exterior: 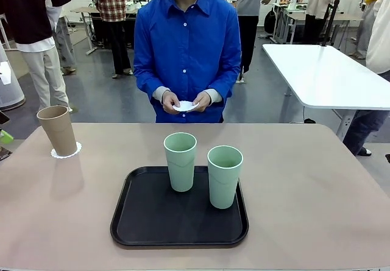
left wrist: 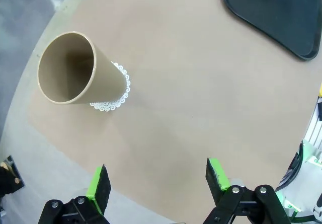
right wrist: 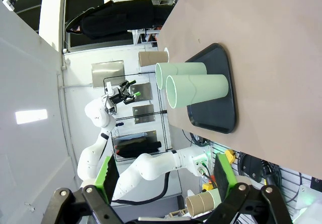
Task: Place coasters on the table and set cups on them.
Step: Pick up one Reusable plastic cup and place it on a coaster set by the human, then take one Reusable plastic cup from the Flat Tray and place it on a coaster set by the human.
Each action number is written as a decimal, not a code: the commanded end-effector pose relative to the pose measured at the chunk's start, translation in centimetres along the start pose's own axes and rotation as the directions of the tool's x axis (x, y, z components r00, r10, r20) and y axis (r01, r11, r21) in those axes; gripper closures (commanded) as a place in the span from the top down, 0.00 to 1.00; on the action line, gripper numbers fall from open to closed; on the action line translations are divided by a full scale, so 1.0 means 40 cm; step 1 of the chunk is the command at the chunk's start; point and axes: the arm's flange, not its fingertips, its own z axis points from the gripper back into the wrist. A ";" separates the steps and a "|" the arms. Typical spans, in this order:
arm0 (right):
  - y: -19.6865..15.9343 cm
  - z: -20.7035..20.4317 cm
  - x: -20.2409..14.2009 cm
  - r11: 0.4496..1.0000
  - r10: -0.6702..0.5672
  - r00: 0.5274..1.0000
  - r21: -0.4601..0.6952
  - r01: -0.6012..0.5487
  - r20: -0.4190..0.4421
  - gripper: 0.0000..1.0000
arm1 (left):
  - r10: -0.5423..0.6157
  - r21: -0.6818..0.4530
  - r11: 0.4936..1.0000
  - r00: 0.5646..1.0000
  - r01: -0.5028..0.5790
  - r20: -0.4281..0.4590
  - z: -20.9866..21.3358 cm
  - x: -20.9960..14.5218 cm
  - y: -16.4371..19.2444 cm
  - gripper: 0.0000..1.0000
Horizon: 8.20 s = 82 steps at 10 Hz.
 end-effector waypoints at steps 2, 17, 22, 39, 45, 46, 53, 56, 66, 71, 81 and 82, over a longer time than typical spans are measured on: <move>0.003 -0.001 -0.001 1.000 0.007 1.000 0.021 -0.007 0.003 1.00 | 0.008 0.015 1.000 1.000 -0.007 -0.018 0.004 0.006 -0.002 1.00; 0.003 -0.001 -0.001 1.000 0.007 1.000 0.021 -0.007 0.003 1.00 | 0.520 0.042 0.849 0.819 -0.527 -0.244 0.089 -0.070 -0.217 1.00; 0.003 -0.001 -0.001 1.000 0.007 1.000 0.021 -0.007 0.003 1.00 | 0.529 -0.403 0.765 0.847 -0.503 -0.053 0.134 -0.105 -0.083 1.00; 0.003 -0.001 -0.001 1.000 0.007 1.000 0.021 -0.007 0.003 1.00 | 0.864 -0.846 0.298 0.502 -0.441 0.043 0.062 -0.721 0.256 1.00; 0.003 -0.001 -0.001 1.000 0.007 1.000 0.021 -0.007 0.003 1.00 | 0.864 -0.846 0.298 0.502 -0.441 0.043 0.062 -0.721 0.256 1.00; 0.003 -0.001 -0.001 1.000 0.007 1.000 0.021 -0.007 0.003 1.00 | 0.864 -0.846 0.298 0.502 -0.441 0.043 0.062 -0.721 0.256 1.00; 0.003 -0.001 -0.001 1.000 0.007 1.000 0.021 -0.007 0.003 1.00 | 0.864 -0.846 0.298 0.502 -0.441 0.043 0.062 -0.721 0.256 1.00; 0.003 -0.001 -0.001 1.000 0.007 1.000 0.021 -0.007 0.003 1.00 | 0.864 -0.846 0.298 0.502 -0.441 0.043 0.062 -0.721 0.256 1.00; 0.003 -0.001 -0.001 1.000 0.007 1.000 0.021 -0.007 0.003 1.00 | 0.864 -0.846 0.298 0.502 -0.441 0.043 0.062 -0.721 0.256 1.00; 0.003 -0.001 -0.001 1.000 0.007 1.000 0.021 -0.007 0.003 1.00 | 0.864 -0.846 0.298 0.502 -0.441 0.043 0.062 -0.721 0.256 1.00; 0.003 -0.001 -0.001 1.000 0.007 1.000 0.021 -0.007 0.003 1.00 | 0.630 -0.583 0.697 0.745 -0.418 0.220 0.149 -0.177 -0.013 1.00; 0.003 -0.001 -0.001 1.000 0.007 1.000 0.021 -0.007 0.003 1.00 | 0.563 -0.544 0.751 0.794 -0.374 0.231 0.126 -0.102 -0.074 1.00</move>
